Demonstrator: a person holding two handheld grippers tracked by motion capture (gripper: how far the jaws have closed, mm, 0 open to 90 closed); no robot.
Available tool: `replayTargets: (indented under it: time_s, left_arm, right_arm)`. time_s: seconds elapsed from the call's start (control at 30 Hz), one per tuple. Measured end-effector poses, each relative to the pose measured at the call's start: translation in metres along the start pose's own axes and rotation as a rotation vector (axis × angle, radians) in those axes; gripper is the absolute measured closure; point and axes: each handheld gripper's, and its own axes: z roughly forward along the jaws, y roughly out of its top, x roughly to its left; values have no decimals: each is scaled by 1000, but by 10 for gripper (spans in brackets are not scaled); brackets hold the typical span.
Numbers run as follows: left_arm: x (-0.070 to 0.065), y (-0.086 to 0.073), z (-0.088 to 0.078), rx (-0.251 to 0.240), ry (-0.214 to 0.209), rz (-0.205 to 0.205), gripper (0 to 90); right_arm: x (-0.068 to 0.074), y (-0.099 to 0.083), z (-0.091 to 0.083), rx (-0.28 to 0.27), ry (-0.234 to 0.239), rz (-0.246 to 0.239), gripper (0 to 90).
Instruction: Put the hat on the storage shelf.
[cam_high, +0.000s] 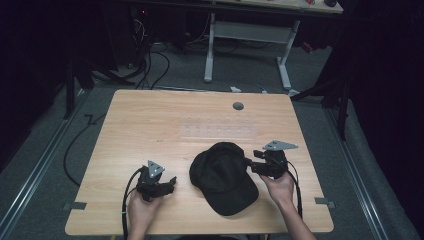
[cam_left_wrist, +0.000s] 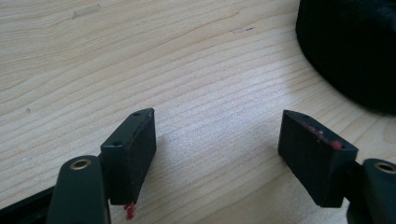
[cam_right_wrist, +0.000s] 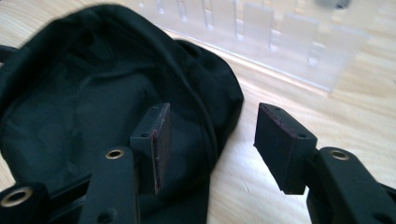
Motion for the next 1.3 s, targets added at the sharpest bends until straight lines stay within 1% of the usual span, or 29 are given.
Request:
replayTargets:
  time_s: [0.07, 0.1, 0.17, 0.2, 0.27, 0.33, 0.37, 0.4, 0.43, 0.57, 0.6, 0.7, 0.73, 0.97, 1.03, 1.1, 1.2, 1.3]
  left_arm:
    - [0, 0, 0, 0, 0, 0, 279]
    - [0, 0, 0, 0, 0, 0, 279]
    - [0, 0, 0, 0, 0, 0, 279]
    - [0, 0, 0, 0, 0, 0, 279]
    - [0, 0, 0, 0, 0, 0, 279]
    - [0, 0, 0, 0, 0, 0, 278]
    - [0, 0, 0, 1, -1, 0, 277]
    - [0, 0, 0, 0, -1, -1, 277]
    - [0, 0, 0, 1, -1, 0, 277]
    - [0, 0, 0, 1, -1, 0, 277]
    - [0, 0, 0, 3, -2, 0, 277]
    - [0, 0, 0, 2, -2, -1, 279]
    - [0, 0, 0, 1, -2, -1, 279]
    - [0, 0, 0, 1, -2, -1, 279]
    - [0, 0, 0, 1, -2, -1, 279]
    - [0, 0, 0, 0, -2, -3, 279]
    - [0, 0, 0, 1, -2, -1, 278]
    - [0, 0, 0, 1, -2, -1, 278]
  right_arm:
    - [1, 3, 1, -2, 6, -10, 461]
    - [5, 10, 3, -8, 17, -16, 455]
    - [5, 12, 4, -10, 18, -23, 449]
    - [8, 17, 7, -19, 29, -29, 426]
    - [10, 21, 10, -38, 28, -38, 437]
    - [12, 24, 11, -31, 30, -45, 446]
    - [13, 29, 14, -10, 45, -50, 452]
    - [13, 29, 14, -10, 45, -50, 452]
    - [14, 33, 16, 1, 57, -47, 454]
    - [14, 39, 22, 29, 70, -44, 458]
    - [14, 40, 24, 28, 73, -53, 468]
    - [15, 41, 27, 26, 77, -58, 481]
    - [16, 42, 31, 41, 77, -68, 488]
    - [19, 46, 38, 52, 83, -89, 504]
    - [21, 47, 41, 55, 80, -111, 512]
    - [22, 49, 43, 53, 78, -121, 515]
    - [24, 50, 44, 49, 74, -126, 525]
    - [26, 49, 48, 63, 81, -130, 533]
